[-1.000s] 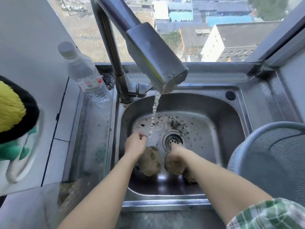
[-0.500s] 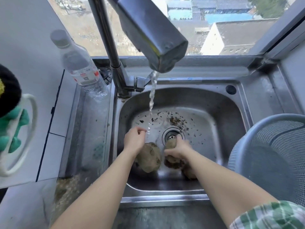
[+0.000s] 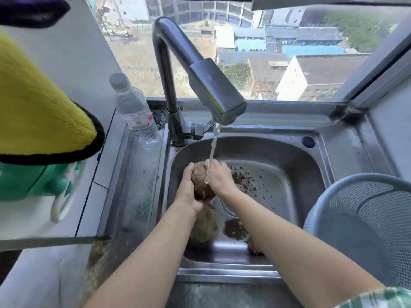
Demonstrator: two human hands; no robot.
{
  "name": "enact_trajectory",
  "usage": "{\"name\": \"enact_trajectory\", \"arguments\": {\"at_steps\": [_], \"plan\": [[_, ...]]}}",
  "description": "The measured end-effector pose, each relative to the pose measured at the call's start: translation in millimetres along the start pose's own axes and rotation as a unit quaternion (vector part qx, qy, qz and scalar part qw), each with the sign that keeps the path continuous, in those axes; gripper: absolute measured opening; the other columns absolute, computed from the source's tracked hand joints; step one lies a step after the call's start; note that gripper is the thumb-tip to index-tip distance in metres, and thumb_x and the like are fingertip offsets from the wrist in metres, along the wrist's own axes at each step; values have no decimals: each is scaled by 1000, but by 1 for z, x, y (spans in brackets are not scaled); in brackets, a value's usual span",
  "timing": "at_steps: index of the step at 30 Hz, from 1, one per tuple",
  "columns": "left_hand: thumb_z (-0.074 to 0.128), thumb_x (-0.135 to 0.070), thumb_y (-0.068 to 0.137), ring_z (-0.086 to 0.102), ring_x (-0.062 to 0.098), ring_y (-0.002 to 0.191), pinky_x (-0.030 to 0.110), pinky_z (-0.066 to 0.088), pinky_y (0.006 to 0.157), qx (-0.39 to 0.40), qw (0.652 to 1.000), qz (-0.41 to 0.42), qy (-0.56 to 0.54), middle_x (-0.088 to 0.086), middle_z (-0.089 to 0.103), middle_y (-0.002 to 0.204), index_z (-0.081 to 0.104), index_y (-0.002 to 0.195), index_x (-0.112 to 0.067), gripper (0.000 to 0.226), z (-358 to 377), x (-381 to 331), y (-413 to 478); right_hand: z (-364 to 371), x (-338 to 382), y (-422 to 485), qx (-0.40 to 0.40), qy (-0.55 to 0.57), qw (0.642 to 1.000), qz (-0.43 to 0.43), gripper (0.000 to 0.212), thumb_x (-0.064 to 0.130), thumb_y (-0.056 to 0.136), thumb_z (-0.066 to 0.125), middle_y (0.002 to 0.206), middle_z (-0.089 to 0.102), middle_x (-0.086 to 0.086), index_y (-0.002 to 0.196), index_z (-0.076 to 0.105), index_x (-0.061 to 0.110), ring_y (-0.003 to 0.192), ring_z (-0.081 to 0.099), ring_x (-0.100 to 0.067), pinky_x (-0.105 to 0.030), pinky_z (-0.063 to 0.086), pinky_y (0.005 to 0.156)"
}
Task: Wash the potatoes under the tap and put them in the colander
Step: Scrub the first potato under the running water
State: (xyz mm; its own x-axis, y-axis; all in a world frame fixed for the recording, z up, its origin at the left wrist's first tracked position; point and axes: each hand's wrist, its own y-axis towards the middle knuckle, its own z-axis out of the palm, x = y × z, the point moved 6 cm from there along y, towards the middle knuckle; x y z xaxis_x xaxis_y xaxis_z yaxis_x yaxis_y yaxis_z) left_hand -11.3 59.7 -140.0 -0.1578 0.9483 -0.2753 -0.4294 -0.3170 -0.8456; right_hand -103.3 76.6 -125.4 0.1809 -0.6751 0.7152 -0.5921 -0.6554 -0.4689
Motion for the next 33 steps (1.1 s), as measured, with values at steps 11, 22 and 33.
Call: {"name": "enact_trajectory", "arguments": {"at_steps": [11, 22, 33], "plan": [[58, -45, 92, 67, 30, 87, 37, 55, 67, -51, 995, 46, 73, 13, 68, 89, 69, 90, -13, 34, -15, 2, 13, 10, 12, -6, 34, -66, 997, 16, 36, 16, 104, 33, 129, 55, -26, 123, 53, -6, 124, 50, -39, -40, 38, 97], [66, -49, 79, 69, 27, 95, 42, 56, 85, -39, 991, 80, 102, 14, 70, 105, 70, 100, -12, 42, -12, -8, 19, 19, 19, -12, -2, -106, 994, -39, 30, 24, 104, 31, 136, 50, -19, 111, 57, 12, 125, 43, -37, -41, 31, 101], [57, -42, 91, 69, 31, 92, 39, 57, 69, -54, 995, 61, 60, 14, 69, 97, 67, 89, -10, 34, -19, -6, 23, 14, 15, -29, -21, 15, 999, -47, 40, 34, 101, 39, 130, 54, -12, 129, 54, 10, 125, 45, -30, -41, 33, 107]]}}
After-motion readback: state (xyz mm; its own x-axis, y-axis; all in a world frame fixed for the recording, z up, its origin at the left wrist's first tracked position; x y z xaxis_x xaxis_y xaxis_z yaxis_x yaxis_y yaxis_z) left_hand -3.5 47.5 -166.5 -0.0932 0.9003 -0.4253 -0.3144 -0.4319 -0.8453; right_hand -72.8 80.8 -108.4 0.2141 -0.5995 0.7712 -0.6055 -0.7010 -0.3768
